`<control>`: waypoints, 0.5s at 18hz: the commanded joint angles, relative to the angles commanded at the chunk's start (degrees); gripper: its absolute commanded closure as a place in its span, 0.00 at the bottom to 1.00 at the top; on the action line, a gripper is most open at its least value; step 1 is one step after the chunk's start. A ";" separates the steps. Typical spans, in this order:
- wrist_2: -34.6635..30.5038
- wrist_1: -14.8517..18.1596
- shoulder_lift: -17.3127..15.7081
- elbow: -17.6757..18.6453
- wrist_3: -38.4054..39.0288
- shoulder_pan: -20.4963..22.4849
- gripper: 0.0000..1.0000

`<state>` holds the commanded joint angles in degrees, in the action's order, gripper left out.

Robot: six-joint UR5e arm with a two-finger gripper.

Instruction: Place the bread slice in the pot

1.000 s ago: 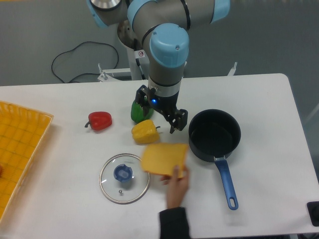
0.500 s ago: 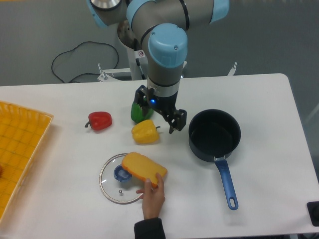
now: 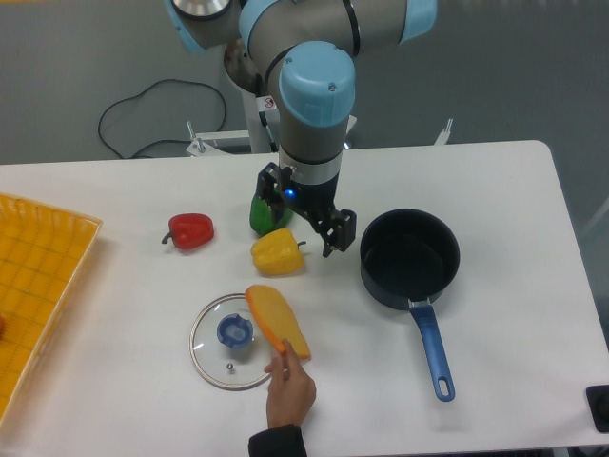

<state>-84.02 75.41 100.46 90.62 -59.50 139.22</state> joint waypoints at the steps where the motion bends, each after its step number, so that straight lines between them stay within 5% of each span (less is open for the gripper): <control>1: 0.00 -0.08 0.09 0.17 -0.17 0.00 0.00; 9: -0.26 -0.52 0.26 1.66 0.44 -0.35 0.00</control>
<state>-84.29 74.88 100.72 92.28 -59.06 138.87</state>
